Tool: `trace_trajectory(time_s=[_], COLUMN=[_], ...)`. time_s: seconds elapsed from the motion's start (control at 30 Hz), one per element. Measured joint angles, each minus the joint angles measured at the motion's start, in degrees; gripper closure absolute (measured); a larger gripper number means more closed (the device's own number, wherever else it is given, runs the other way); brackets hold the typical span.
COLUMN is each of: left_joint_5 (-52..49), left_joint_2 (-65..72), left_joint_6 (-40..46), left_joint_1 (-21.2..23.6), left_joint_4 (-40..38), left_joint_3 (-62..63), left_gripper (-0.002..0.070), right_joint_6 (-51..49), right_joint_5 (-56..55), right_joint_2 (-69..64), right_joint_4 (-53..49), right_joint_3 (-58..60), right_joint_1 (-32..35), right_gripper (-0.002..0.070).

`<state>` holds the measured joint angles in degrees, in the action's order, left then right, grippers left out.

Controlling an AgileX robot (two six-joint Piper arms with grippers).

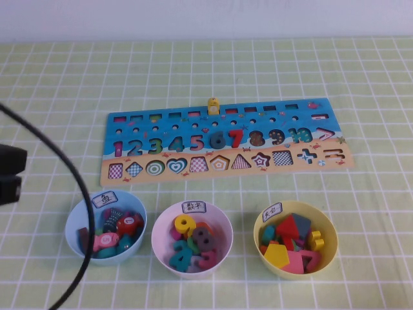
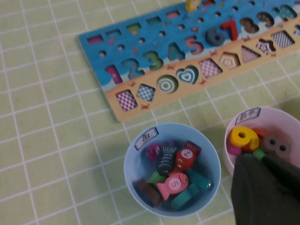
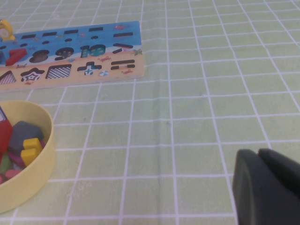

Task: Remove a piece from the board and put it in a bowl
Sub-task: Pick up the "number 6"

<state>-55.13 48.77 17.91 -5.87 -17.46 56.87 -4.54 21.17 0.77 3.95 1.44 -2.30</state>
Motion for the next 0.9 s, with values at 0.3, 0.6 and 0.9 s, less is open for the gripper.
trace_trajectory(time_s=[0.3,0.6,0.9], left_joint_5=[-8.53,-9.42,-12.30], left_joint_2=[23.10,43.70,61.07], left_joint_6=[2.29,-0.25,-0.42], left_joint_1=[-8.09,-20.42,-24.80], left_joint_4=[3.12,8.52,8.90], left_joint_3=[14.21,30.17,49.91], left_gripper=[0.0678,0.0678,0.0678], right_joint_6=[0.00,0.00,0.00], right_joint_5=[0.00,0.00,0.00], right_joint_2=[0.00,0.00,0.00], right_joint_4=[0.00,0.00,0.00], right_joint_3=[0.00,0.00,0.00], right_joint_1=[0.00,0.00,0.00], right_gripper=[0.0694,0.0694,0.0694])
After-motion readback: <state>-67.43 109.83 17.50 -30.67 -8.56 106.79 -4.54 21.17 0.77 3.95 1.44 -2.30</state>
